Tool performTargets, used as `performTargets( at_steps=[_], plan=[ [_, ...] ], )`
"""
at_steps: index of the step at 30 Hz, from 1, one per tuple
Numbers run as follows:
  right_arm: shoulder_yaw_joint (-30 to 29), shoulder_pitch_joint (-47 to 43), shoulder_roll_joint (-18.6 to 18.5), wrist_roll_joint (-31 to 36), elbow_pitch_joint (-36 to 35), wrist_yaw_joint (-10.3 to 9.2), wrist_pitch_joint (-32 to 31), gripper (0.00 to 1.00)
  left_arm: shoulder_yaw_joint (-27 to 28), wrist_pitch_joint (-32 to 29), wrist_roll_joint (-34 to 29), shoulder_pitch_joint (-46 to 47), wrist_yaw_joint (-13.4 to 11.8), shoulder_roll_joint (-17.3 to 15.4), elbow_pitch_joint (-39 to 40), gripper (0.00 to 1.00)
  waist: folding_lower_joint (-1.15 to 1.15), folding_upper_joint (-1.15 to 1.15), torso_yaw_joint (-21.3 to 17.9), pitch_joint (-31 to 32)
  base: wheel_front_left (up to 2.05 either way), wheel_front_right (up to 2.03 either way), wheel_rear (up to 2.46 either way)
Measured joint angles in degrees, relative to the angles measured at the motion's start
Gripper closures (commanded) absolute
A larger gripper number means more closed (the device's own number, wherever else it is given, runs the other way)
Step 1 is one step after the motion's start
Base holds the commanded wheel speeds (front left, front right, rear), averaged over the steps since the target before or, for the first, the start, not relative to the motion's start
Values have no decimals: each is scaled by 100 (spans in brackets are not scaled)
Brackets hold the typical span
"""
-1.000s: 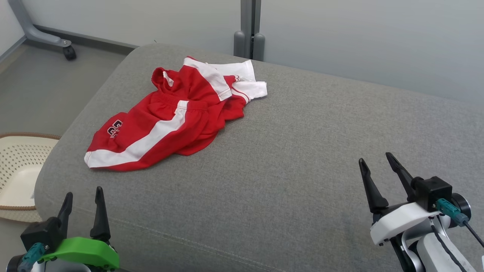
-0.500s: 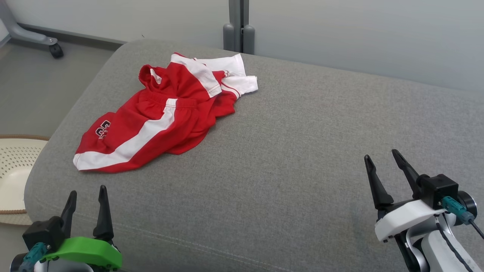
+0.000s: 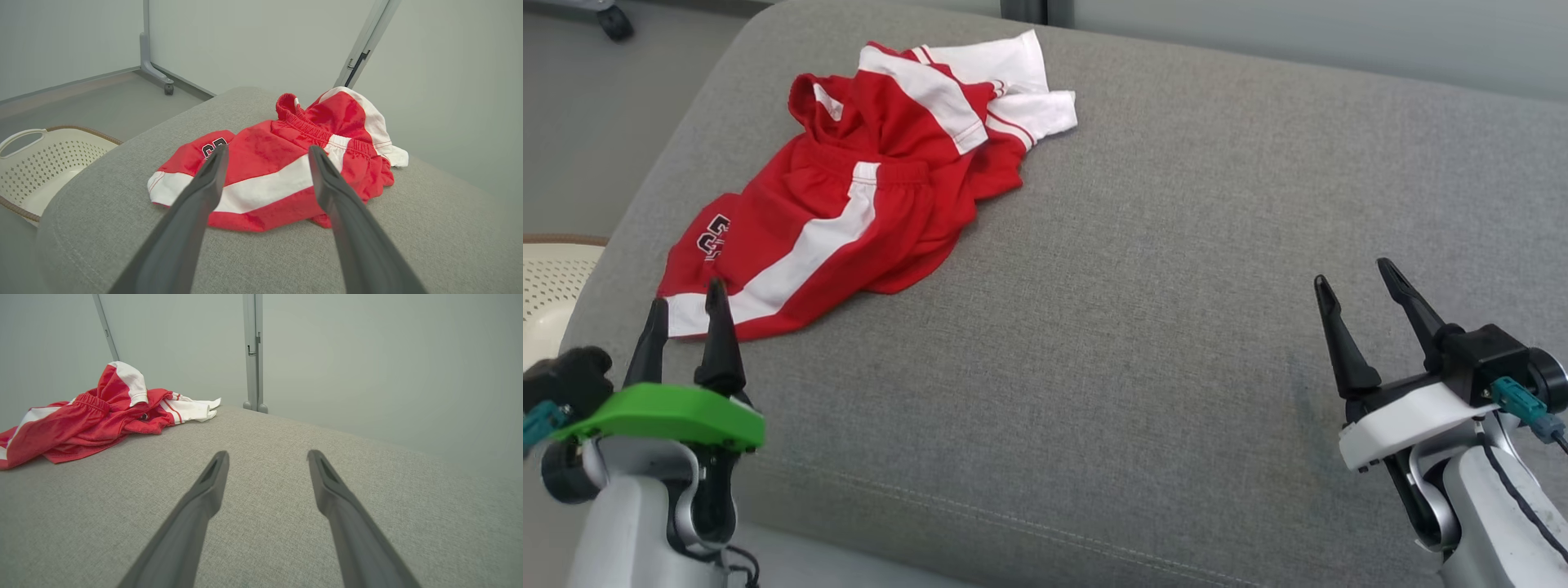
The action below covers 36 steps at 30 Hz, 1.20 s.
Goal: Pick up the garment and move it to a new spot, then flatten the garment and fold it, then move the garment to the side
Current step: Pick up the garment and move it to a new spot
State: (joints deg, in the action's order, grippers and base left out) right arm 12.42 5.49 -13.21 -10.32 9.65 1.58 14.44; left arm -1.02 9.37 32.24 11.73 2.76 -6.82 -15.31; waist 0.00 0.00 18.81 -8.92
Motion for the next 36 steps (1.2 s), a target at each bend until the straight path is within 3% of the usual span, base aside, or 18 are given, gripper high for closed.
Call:
performTargets(
  at_steps=[5, 11, 20, 28, 29, 30, 31, 36],
  plan=[
    [30, 179, -66, 43, -67, 44, -2, 0, 220, -539, 860, 622, 15, 386, -283, 0, 0, 0, -44, -385, 0, 0, 0],
    [34, 480, -169, 104, -198, 87, -12, 0, 412, -1101, 1308, 1370, -136, 392, -634, 0, 0, 0, -124, -859, 0, 0, 0],
    [29, 736, -226, 143, -153, 92, -11, 0, 497, -1647, 1616, 2112, -472, 447, -1349, 0, 0, 0, -294, -1456, 0, 0, 0],
    [-43, 754, -266, 143, -56, 92, -10, 0, 441, -1926, 1596, 2420, -586, 458, -1927, 0, 0, 0, -402, -1604, 0, 0, 0],
    [-51, 755, -267, 143, -53, 91, -10, 0, 442, -1940, 1596, 2454, -589, 457, -1973, 9, 0, 0, -398, -1606, 0, 0, 0],
    [-54, 755, -267, 143, -45, 90, -10, 0, 453, -1939, 1596, 2487, -604, 458, -2013, 58, 0, 0, -394, -1607, 0, 0, 0],
    [-57, 756, -268, 143, -35, 89, -10, 0, 460, -1938, 1596, 2521, -617, 457, -2057, 100, 0, 0, -390, -1609, 0, 0, 0],
    [-71, 761, -267, 143, 46, 85, -9, 0, 461, -1811, 1584, 2661, -630, 458, -2183, 100, 0, 0, -365, -1590, 0, 0, 0]
  ],
)
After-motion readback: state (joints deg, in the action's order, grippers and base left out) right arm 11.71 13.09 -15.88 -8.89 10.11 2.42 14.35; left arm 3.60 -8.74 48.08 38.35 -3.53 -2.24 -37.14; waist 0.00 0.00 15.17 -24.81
